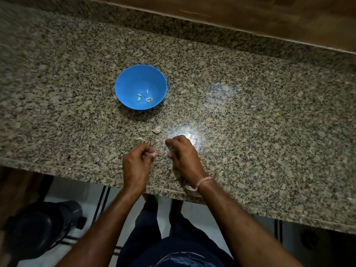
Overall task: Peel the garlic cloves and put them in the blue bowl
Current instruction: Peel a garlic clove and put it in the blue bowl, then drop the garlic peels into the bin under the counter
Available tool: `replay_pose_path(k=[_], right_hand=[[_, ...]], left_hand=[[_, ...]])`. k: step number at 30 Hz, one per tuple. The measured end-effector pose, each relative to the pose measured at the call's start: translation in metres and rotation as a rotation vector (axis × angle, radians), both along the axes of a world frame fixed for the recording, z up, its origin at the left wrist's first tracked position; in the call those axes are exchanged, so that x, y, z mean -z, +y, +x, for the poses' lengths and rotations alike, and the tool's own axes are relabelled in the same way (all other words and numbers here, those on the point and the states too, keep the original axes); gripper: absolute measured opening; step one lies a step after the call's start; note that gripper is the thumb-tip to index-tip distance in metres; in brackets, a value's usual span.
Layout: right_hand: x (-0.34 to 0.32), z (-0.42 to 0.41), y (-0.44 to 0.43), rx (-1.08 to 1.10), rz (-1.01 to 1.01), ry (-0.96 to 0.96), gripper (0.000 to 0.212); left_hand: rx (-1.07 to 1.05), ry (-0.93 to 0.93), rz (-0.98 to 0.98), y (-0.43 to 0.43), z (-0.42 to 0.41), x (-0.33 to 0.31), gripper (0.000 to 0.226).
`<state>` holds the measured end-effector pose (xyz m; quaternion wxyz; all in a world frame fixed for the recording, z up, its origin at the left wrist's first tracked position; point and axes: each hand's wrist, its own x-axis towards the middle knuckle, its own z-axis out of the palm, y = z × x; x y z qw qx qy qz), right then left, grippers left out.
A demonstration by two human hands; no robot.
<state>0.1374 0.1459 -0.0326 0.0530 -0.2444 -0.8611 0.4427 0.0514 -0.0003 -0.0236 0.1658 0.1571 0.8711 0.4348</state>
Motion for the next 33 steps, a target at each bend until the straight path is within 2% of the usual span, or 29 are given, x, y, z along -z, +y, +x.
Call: replay_pose_path(k=[3,6,8,12,18,28,30,31,33], right_hand=[[0.001,0.010,0.009,0.100,-0.057,0.034,0.041],[0.006,0.013,0.009,0.001,0.072,-0.002,0.065],[0.010,0.005,0.006,-0.066,0.162,-0.013,0.069],[0.011,-0.004,0.006,-0.036,0.222,0.054,0.038],[0.017,-0.011,0.000,-0.016,0.325,0.086,0.003],[0.017,-0.014,-0.007,-0.113,0.580,-0.054,0.014],[0.010,-0.009,-0.016,-0.110,0.530,-0.121,0.012],[0.006,-0.006,-0.020,-0.089,0.419,-0.139,0.015],[-0.003,-0.006,-0.026,0.051,-0.045,-0.133,0.022]], left_hand=[[-0.025,-0.017,0.010,-0.001,0.002,0.000,0.014],[-0.057,-0.032,0.007,0.000,0.004,0.000,0.012],[-0.060,-0.029,-0.007,0.001,0.005,0.000,0.011],[-0.054,-0.027,-0.013,0.005,0.005,0.000,0.008],[-0.052,-0.061,-0.036,0.009,0.006,0.004,0.006],[-0.055,-0.122,-0.036,0.008,0.006,0.008,0.008],[-0.080,-0.153,-0.005,0.005,0.007,0.005,0.010],[-0.096,-0.166,0.008,0.003,0.008,0.004,0.010],[-0.140,-0.175,0.009,-0.002,0.008,0.001,0.010]])
